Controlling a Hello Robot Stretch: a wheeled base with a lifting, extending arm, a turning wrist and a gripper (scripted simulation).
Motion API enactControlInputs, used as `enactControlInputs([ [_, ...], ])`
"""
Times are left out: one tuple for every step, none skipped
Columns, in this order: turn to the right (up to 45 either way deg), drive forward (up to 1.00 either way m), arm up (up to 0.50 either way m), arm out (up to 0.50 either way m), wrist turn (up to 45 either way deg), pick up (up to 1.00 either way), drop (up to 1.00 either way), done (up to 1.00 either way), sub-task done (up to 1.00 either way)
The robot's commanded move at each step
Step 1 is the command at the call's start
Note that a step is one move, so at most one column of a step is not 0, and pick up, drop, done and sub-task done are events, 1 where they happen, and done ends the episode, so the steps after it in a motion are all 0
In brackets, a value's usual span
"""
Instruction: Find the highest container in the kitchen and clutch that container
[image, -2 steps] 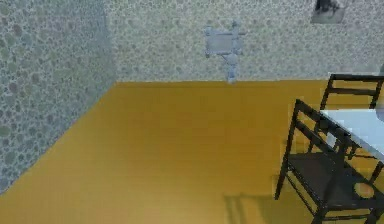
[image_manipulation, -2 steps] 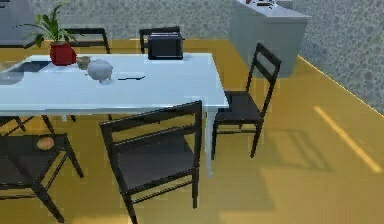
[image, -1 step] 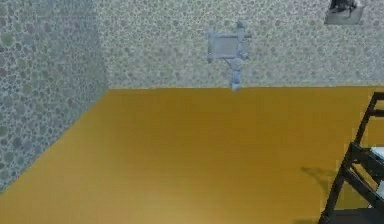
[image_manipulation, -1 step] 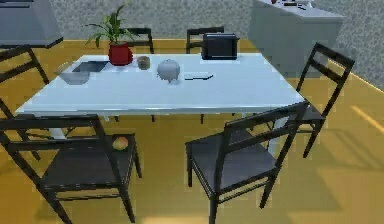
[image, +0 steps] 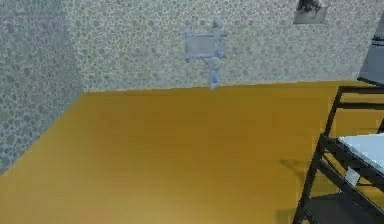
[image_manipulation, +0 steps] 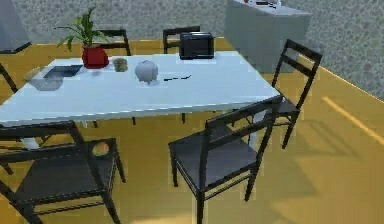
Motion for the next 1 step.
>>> enactControlInputs([
  [0.0,1.0,0.0,0.0,0.0,0.0,0.0,0.0,0.0],
])
